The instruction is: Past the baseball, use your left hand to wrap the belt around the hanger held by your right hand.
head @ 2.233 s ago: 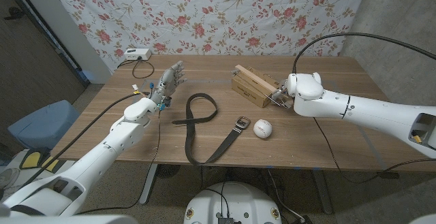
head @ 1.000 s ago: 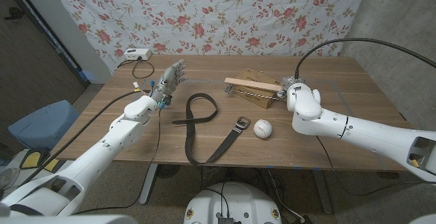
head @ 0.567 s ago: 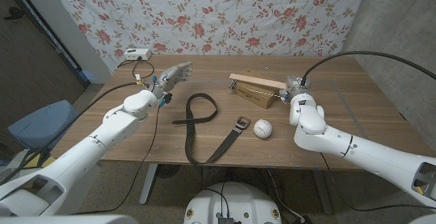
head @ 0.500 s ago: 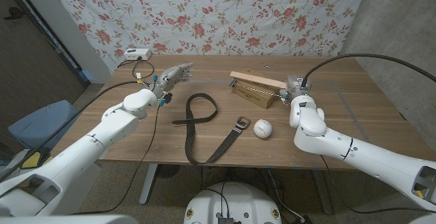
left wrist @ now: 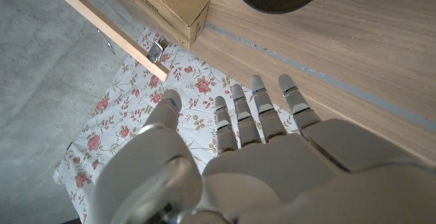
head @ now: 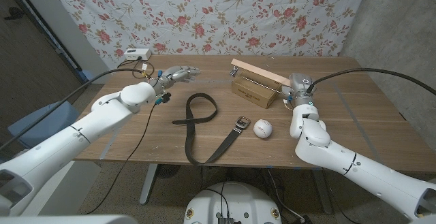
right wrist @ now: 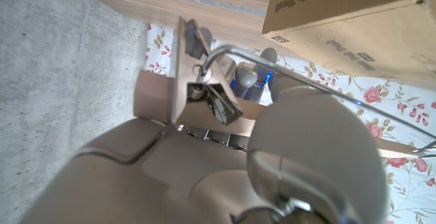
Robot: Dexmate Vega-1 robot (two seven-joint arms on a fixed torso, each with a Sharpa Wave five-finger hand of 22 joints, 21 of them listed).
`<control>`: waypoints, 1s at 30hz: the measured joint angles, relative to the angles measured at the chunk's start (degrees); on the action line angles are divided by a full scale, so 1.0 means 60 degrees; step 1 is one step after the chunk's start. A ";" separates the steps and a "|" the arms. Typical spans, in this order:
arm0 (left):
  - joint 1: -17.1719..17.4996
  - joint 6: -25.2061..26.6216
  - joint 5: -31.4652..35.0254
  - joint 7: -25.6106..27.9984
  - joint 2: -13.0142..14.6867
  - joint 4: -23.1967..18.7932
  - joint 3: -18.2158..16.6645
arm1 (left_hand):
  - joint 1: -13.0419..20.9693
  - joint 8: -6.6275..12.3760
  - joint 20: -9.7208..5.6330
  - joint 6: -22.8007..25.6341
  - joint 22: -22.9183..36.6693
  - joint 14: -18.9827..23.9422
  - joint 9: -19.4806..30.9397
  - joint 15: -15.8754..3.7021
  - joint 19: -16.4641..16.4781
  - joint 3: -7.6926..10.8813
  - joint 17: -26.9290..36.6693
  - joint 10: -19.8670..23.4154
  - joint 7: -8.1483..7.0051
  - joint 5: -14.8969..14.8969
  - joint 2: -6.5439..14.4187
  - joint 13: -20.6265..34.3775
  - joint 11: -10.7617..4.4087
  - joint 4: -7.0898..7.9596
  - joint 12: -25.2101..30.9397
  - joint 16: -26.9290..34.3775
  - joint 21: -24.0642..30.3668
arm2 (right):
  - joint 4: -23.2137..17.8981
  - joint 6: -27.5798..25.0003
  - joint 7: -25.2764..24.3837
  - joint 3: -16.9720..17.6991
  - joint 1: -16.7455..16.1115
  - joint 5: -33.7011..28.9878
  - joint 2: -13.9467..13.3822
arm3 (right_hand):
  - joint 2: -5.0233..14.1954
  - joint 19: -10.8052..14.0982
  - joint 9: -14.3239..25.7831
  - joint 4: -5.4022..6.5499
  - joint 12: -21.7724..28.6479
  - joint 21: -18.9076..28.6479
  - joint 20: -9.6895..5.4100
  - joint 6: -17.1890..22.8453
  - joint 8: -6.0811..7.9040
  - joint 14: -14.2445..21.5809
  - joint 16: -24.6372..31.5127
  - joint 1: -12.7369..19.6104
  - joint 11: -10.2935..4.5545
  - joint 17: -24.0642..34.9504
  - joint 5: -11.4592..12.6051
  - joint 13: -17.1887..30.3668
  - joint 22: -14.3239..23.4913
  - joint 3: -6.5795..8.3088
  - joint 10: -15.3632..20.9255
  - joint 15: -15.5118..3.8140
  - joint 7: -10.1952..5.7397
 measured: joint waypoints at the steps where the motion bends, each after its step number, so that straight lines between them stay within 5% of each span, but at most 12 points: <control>1: 0.0001 0.0041 0.0024 -0.0023 0.0797 -0.1166 0.0123 | 0.0021 0.0000 -0.0034 0.0000 0.0000 -0.0016 0.0001 -0.0017 -0.0035 0.0000 0.0010 0.0000 0.0000 0.0000 -0.0021 0.0020 0.0000 0.0000 0.0000 0.0034 0.0000 | -0.0005 0.0527 -0.1108 0.0064 -0.0075 0.0244 0.0012 | 0.0000 0.0000 0.0000 0.0000 0.0007 0.0000 0.0000 0.0000 0.0000 0.0000 0.0021 0.0000 -0.0001 0.0000 0.0000 0.0000 0.0000 0.0000 0.0000 0.0000 0.0000; 4: 0.0003 0.0424 0.0223 -0.0206 0.0881 -0.1289 0.0127 | 0.0124 -0.0037 -0.0034 -0.0042 0.0000 -0.0017 0.0001 -0.0017 -0.0034 -0.0016 0.0046 0.0000 0.0042 0.0000 -0.0124 0.0042 0.0000 -0.0015 0.0000 0.0129 0.0000 | -0.0018 0.0712 -0.1398 0.0250 -0.0287 0.0326 0.0030 | -0.0002 0.0000 0.0000 0.0030 0.0076 0.0055 0.0000 0.0000 0.0035 0.0000 0.0068 -0.0002 -0.0014 0.0000 0.0000 0.0000 -0.0043 0.0030 0.0014 0.0000 0.0000; 7: -0.0056 0.1050 0.0577 -0.0477 0.1573 -0.2369 0.0217 | 0.0224 -0.0073 -0.0035 -0.0086 -0.0001 -0.0058 0.0001 -0.0011 -0.0034 -0.0133 0.0114 0.0002 0.0086 0.0039 -0.0224 0.0086 0.0002 0.0053 0.0000 0.0140 0.0000 | -0.0031 0.0712 -0.1398 0.0397 -0.0441 0.0326 0.0039 | -0.0013 0.0000 0.0000 0.0036 0.0081 0.0090 0.0000 -0.0001 0.0055 0.0000 0.0131 -0.0013 -0.0015 0.0000 -0.0001 0.0000 -0.0043 0.0037 0.0015 0.0000 0.0000; 13: -0.0238 0.2410 0.1539 -0.0967 0.1895 -0.3031 0.0403 | 0.0257 -0.0147 -0.0035 -0.0061 0.0046 -0.0207 0.0001 0.0003 -0.0034 -0.0306 0.0193 -0.0028 0.0111 0.0071 -0.0367 0.0154 0.0046 0.0148 0.0000 0.0211 -0.0001 | -0.0032 0.1114 -0.1887 0.0684 -0.0723 0.0448 0.0032 | -0.0013 0.0000 -0.0045 0.0036 0.0220 0.0161 0.0000 -0.0001 0.0055 -0.0001 0.0196 -0.0014 -0.0016 0.0000 0.0036 0.0000 -0.0087 0.0037 0.0017 0.0000 -0.0001; 14: -0.0423 0.2584 0.1665 -0.0981 0.2188 -0.3748 0.0622 | 0.0260 -0.0147 -0.0037 -0.0011 0.0046 -0.0207 0.0001 0.0003 -0.0031 -0.0312 0.0214 0.0008 0.0161 0.0085 -0.0370 0.0169 0.0082 0.0141 0.0000 0.0212 -0.0001 | -0.0032 0.1366 -0.2111 0.0727 -0.0763 0.0509 0.0025 | -0.0013 0.0001 -0.0052 0.0036 0.0241 0.0161 0.0000 -0.0001 0.0055 -0.0001 0.0213 -0.0014 -0.0016 0.0000 0.0036 0.0000 -0.0087 0.0037 0.0017 0.0001 -0.0001; 17: -0.0578 0.3090 0.2044 -0.1278 0.2366 -0.4205 0.0808 | 0.0378 -0.0147 -0.0070 0.0140 0.0046 -0.0207 0.0001 0.0003 0.0002 -0.0384 0.0261 0.0143 0.0256 0.0085 -0.0485 0.0216 0.0068 0.0147 0.0111 0.0286 -0.0001 | -0.0019 0.1557 -0.2249 0.0837 -0.0845 0.0553 0.0006 | -0.0013 -0.0056 -0.0053 0.0067 0.0286 0.0203 0.0057 -0.0002 0.0090 -0.0001 0.0222 -0.0014 -0.0053 0.0000 0.0036 -0.0001 -0.0112 0.0068 -0.0019 0.0001 -0.0001; 25: -0.1256 0.3568 0.2452 -0.1624 0.2548 -0.4991 0.1477 | 0.0877 -0.0098 -0.0122 0.0465 0.0045 -0.0169 0.0043 -0.0034 0.0054 -0.0463 0.0339 0.0309 0.0190 0.0222 -0.0677 0.0352 0.0005 0.0068 0.0314 0.0360 0.0035 | 0.0026 0.2036 -0.2486 0.0953 -0.0931 0.0662 -0.0020 | -0.0066 -0.0056 -0.0096 0.0067 0.0434 0.0271 0.0057 -0.0017 0.0111 -0.0001 0.0263 -0.0067 -0.0070 0.0001 0.0073 -0.0001 -0.0176 0.0069 -0.0034 0.0001 -0.0017; 30: -0.1939 0.4898 0.4095 -0.3194 0.2510 -0.5336 0.2208 | 0.1421 -0.0098 -0.0159 0.0987 0.0045 -0.0031 0.0043 -0.0170 0.0093 -0.0573 0.0473 0.0604 0.0534 0.0310 -0.0769 0.0543 -0.0054 0.0126 0.0670 0.0581 0.0083 | 0.0168 0.2315 -0.2594 0.1244 -0.1076 0.0728 -0.0076 | -0.0056 -0.0056 -0.0099 0.0081 0.0514 0.0343 0.0057 -0.0018 0.0129 -0.0002 0.0302 -0.0102 -0.0085 0.0001 0.0073 -0.0001 -0.0176 0.0083 -0.0018 0.0001 -0.0018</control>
